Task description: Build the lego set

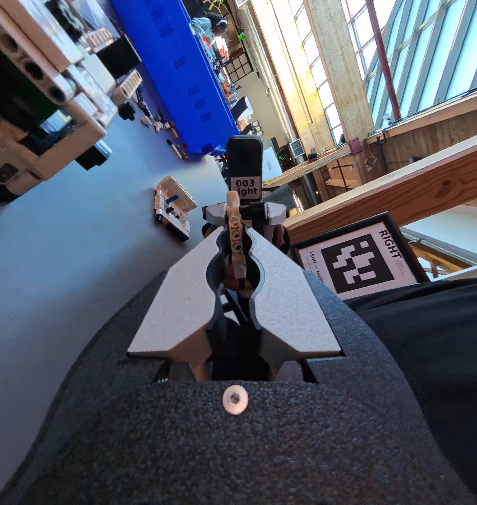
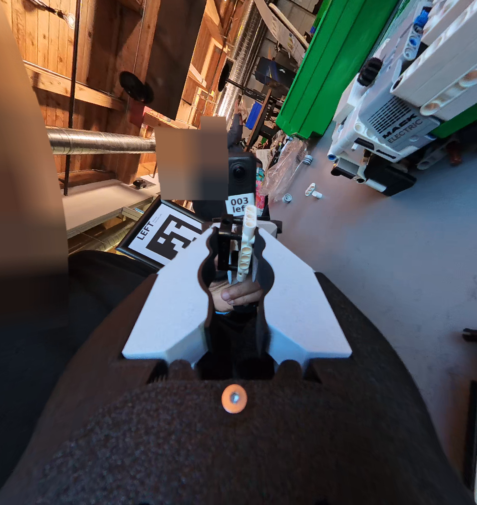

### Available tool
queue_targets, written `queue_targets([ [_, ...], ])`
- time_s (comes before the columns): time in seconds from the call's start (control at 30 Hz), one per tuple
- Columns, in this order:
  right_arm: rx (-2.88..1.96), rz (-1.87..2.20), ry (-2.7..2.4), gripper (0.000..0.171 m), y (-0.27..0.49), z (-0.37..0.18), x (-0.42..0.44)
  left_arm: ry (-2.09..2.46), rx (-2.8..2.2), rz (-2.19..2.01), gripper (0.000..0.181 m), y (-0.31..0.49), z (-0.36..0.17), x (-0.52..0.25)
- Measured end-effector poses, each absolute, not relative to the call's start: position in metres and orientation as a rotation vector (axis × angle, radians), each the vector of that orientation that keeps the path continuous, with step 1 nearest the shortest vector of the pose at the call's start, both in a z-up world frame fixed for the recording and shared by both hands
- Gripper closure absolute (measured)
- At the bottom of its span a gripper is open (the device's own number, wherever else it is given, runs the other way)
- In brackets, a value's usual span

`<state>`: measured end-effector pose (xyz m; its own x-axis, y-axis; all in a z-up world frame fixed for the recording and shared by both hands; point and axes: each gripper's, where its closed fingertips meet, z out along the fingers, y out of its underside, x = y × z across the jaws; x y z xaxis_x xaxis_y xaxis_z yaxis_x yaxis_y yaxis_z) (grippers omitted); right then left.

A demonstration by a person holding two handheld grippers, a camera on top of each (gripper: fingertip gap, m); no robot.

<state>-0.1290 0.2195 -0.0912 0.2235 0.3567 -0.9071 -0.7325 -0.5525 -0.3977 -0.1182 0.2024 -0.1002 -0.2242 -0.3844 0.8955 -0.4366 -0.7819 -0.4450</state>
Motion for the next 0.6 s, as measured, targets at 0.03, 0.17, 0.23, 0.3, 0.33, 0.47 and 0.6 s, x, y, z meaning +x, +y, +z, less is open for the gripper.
queue_targets([
  [0.03,-1.587,1.487,0.347,0.147,0.2185,-0.091,-0.1294,-1.05,1.943,2.2,0.175,0.2017,-0.1002,-0.1185],
  [0.17,-1.583,1.465,0.286,0.147,0.2156,-0.086,-0.1307,-1.204,1.981,2.203,0.174,0.1996,-0.096,-0.1193],
  [0.23,-1.555,1.481,0.284,0.147,0.2147,-0.0827,-0.1295,-1.225,1.979,2.219,0.174,0.1983,-0.0931,-0.1182],
  [0.3,-1.562,1.502,0.301,0.147,0.2145,-0.0843,-0.1278,-1.231,1.987,2.217,0.174,0.1979,-0.0946,-0.117],
  [0.33,-1.561,1.512,0.317,0.147,0.2148,-0.0843,-0.1274,-1.22,1.983,2.223,0.174,0.198,-0.0944,-0.117],
  [0.47,-1.533,1.529,0.36,0.147,0.2162,-0.0823,-0.1269,-1.167,1.969,2.238,0.174,0.1985,-0.0935,-0.1174],
  [0.6,-1.542,1.546,0.396,0.147,0.2171,-0.0861,-0.1271,-1.102,1.977,2.229,0.174,0.1993,-0.0974,-0.1175],
])
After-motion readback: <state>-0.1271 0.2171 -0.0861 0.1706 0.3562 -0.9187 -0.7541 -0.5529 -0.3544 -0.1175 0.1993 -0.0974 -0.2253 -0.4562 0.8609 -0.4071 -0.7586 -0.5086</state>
